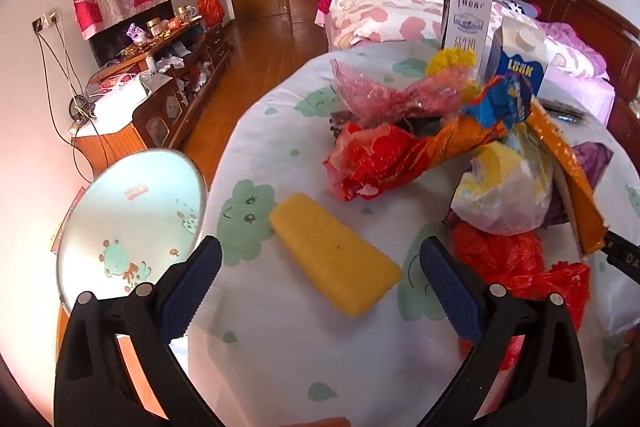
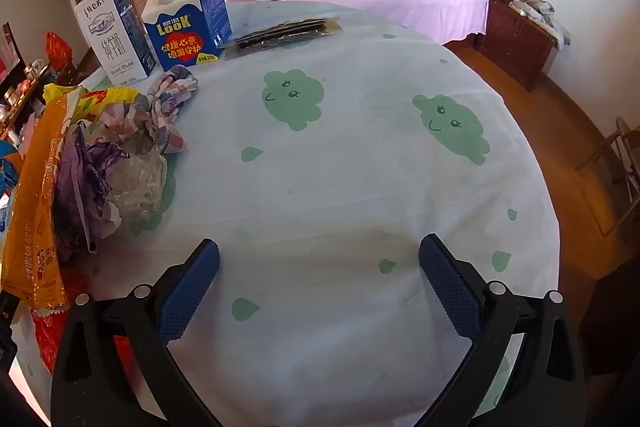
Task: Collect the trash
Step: 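Move both tools over the table toward the sponge and red mesh net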
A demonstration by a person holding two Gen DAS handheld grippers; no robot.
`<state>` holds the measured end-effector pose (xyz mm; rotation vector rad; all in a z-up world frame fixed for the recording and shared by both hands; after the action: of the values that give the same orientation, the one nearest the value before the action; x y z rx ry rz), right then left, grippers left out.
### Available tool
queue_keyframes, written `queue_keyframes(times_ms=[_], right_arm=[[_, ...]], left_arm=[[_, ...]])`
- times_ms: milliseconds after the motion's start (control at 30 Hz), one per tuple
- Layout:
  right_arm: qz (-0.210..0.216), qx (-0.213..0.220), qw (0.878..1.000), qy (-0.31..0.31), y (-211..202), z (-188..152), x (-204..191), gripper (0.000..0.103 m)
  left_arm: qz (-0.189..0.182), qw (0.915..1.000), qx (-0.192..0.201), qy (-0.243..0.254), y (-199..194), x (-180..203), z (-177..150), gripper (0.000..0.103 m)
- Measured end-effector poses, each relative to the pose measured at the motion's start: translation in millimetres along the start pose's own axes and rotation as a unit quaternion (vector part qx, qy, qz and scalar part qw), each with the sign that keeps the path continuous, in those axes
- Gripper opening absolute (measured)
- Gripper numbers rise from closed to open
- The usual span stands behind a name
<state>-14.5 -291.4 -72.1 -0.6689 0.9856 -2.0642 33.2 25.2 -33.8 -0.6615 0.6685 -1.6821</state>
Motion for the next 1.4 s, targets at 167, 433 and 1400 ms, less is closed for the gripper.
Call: queue_keyframes(times_ms=[167, 433, 1400], right_arm=[[0.017, 0.056, 0.998, 0.010, -41.4, 1.6, 1.3, 0.098], [0.079, 0.137, 0.986, -0.050, -127.5, -1.3, -50.7, 0.098], [0.144, 0.160, 0.973, -0.080, -181.3, -30.8, -104.8, 0.098]], left_arm=[[-0.004, 0.9995, 0.030, -0.004, -31.2, -7.7, 7.8, 0.097], [-0.004, 0.9969, 0.070, -0.037, -83.9, -31.6, 9.0, 0.097], [0.037, 0.9932, 0.088, -0.066, -133.2, -89.7, -24.4, 0.097]])
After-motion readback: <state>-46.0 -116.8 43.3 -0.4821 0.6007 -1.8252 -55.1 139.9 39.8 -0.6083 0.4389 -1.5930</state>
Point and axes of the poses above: each gripper's, at about its wrist camera, not at the fingertips, and y roughly the way its jaws point, x to its right, z to its top, the point moved 9 cm from there along y, roughly the way its jaws point, and after that the axes turned 12 degrees about -z, right-handed, at the moved point
